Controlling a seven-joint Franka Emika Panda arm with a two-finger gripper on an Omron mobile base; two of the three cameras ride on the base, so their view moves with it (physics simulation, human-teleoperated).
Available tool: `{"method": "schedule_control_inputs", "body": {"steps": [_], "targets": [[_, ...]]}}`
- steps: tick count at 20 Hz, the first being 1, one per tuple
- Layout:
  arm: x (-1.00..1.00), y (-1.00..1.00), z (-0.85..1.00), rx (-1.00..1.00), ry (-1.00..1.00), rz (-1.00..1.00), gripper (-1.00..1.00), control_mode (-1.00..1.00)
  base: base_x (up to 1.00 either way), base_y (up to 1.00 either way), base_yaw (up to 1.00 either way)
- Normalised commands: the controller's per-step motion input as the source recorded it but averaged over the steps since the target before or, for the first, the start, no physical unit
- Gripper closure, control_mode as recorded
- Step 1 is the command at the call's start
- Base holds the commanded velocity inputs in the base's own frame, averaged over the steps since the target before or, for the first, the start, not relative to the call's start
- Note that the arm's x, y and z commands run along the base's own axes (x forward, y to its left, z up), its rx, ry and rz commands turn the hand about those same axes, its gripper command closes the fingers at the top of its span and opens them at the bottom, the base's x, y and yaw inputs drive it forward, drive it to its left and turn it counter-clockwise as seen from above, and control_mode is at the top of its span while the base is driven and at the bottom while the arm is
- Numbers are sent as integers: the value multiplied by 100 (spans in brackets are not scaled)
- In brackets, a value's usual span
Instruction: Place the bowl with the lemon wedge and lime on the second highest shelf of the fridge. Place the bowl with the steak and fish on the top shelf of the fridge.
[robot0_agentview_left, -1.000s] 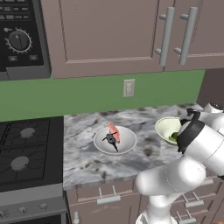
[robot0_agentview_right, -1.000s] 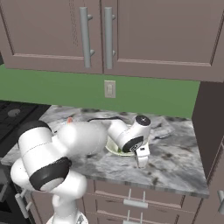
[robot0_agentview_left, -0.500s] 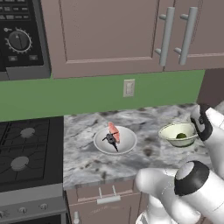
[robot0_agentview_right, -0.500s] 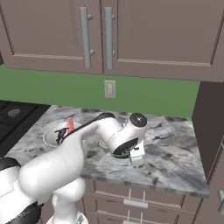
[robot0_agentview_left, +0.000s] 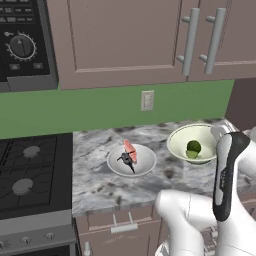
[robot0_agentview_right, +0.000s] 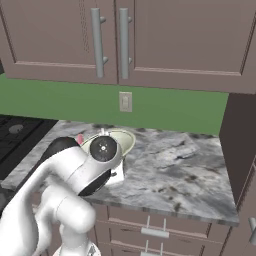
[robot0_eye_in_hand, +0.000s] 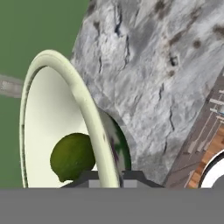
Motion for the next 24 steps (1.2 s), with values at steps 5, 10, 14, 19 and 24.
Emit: {"method": "schedule_control_inputs", "body": {"steps": [5, 10, 14, 19, 24], "targets": [[-70, 38, 67, 15, -3, 0, 100, -100, 0, 0, 0], [0, 0, 0, 0, 0, 0, 100, -100, 0, 0, 0], [-5, 0, 0, 0, 0, 0, 100, 100, -28, 0, -1], [0, 0, 0, 0, 0, 0, 100, 100, -59, 0, -30], [0, 0, 0, 0, 0, 0, 100, 100, -55, 0, -63]]}}
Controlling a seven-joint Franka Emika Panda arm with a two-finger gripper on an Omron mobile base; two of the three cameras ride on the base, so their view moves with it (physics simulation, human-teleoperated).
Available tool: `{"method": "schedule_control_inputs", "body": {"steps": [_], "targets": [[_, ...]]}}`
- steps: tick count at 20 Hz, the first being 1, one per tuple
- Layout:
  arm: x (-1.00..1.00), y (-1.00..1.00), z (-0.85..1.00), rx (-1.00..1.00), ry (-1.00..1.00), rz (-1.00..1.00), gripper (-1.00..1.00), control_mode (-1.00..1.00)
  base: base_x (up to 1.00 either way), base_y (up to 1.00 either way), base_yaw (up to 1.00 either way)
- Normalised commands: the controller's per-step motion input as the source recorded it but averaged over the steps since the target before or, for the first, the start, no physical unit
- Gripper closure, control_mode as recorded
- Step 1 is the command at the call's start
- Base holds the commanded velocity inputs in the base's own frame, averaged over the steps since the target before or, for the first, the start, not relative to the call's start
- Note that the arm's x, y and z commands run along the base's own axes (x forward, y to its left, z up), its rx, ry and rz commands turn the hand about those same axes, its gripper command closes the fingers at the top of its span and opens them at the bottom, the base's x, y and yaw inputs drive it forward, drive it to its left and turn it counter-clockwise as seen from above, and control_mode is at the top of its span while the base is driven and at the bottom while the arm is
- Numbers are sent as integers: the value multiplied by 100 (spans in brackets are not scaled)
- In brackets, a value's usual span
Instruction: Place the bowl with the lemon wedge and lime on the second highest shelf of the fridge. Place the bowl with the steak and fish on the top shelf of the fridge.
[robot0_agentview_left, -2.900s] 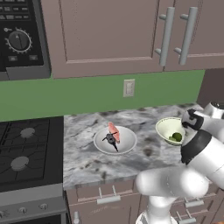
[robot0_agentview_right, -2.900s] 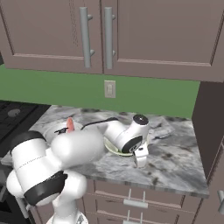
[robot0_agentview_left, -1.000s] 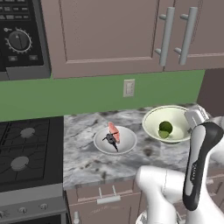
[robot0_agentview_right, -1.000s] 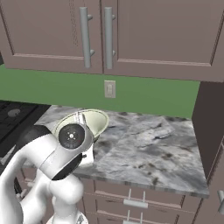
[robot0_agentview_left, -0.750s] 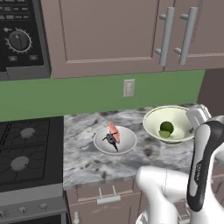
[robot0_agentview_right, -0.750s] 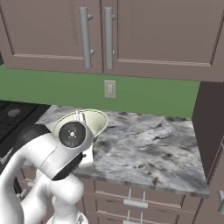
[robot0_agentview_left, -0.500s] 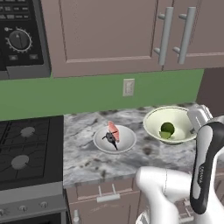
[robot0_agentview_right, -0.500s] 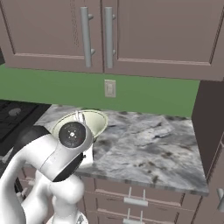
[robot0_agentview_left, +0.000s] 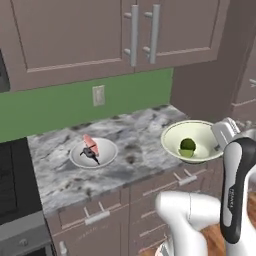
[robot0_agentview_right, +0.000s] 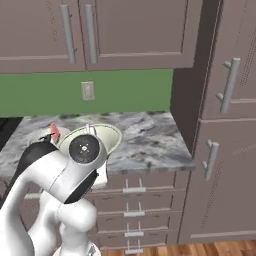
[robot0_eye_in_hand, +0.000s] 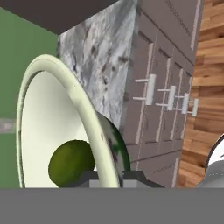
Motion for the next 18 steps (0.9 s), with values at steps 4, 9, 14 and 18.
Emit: {"method": "schedule_control_inputs", "body": {"steps": [4, 9, 14, 18], "targets": [[0, 0, 0, 0, 0, 0, 100, 100, -43, 0, -77], [0, 0, 0, 0, 0, 0, 100, 100, -10, -5, -84], [0, 0, 0, 0, 0, 0, 100, 100, 25, -17, -76], [0, 0, 0, 0, 0, 0, 100, 100, 89, 16, -59]]}}
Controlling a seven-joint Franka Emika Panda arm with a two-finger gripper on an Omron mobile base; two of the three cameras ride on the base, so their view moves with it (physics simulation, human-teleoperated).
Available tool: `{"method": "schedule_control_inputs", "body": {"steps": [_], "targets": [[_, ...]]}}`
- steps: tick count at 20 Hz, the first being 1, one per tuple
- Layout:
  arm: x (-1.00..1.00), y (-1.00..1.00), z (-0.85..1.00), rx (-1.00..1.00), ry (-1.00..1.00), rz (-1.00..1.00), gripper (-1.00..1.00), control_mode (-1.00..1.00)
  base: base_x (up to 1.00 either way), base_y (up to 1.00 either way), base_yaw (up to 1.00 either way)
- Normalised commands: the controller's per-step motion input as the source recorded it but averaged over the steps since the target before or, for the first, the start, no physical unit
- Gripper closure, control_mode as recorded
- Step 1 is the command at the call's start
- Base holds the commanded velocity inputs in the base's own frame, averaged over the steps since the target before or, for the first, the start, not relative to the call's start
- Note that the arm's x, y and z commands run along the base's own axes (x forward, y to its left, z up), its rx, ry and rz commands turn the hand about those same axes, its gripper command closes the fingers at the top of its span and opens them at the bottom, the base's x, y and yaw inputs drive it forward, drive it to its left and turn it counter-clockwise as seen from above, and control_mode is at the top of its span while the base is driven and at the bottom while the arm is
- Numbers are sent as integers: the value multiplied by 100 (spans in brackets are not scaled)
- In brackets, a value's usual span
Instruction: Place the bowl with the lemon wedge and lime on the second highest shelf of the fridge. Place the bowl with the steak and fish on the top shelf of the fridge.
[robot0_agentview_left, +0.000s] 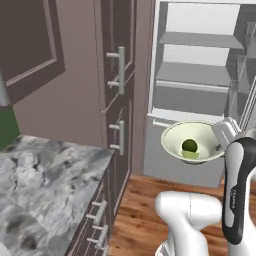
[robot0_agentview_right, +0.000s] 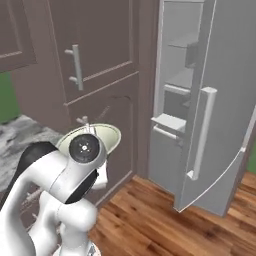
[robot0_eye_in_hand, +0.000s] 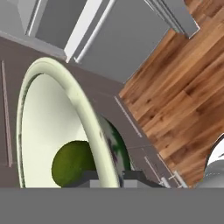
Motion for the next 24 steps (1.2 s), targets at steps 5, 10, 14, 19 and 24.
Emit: {"method": "schedule_control_inputs", "body": {"steps": [5, 10, 14, 19, 24], "targets": [[0, 0, 0, 0, 0, 0, 100, 100, 100, 54, -44], [0, 0, 0, 0, 0, 0, 100, 100, 78, 15, -56], [0, 0, 0, 0, 0, 0, 100, 100, 79, 21, -48], [0, 0, 0, 0, 0, 0, 100, 100, 95, 33, -28], [0, 0, 0, 0, 0, 0, 100, 100, 88, 12, -17]]}}
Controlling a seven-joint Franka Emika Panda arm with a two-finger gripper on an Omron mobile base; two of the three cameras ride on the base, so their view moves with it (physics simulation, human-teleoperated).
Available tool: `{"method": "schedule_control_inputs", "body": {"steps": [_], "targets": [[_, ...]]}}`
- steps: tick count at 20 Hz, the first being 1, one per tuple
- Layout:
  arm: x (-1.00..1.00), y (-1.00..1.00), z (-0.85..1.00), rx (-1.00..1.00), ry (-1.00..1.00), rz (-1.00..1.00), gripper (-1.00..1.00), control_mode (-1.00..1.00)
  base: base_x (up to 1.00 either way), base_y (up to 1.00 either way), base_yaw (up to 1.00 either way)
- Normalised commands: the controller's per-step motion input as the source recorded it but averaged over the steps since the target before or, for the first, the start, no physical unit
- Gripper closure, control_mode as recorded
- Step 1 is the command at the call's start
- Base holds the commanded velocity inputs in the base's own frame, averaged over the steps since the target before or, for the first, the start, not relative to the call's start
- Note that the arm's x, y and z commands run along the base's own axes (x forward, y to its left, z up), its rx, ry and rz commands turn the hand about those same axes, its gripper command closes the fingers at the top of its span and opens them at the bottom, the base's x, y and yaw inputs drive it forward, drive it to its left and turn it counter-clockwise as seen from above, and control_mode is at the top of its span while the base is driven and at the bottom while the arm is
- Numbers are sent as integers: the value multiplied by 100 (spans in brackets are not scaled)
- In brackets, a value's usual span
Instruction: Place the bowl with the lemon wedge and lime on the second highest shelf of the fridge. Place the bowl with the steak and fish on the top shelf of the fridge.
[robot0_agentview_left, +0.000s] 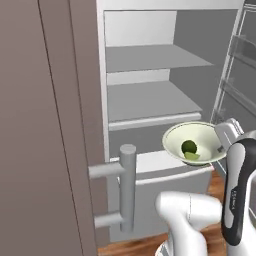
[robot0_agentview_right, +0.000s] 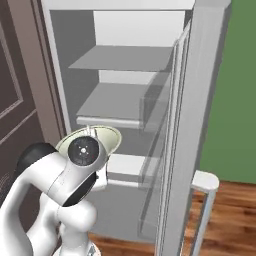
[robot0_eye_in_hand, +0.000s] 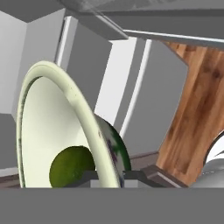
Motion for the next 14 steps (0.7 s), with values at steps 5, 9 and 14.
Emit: {"method": "schedule_control_inputs", "body": {"steps": [5, 9, 14], "targets": [[0, 0, 0, 0, 0, 0, 100, 100, 79, 0, -6], [39, 4, 2, 0, 0, -3, 100, -100, 40, 6, -2], [82, 6, 34, 3, 6, -15, 100, -100, 0, 0, 0]]}}
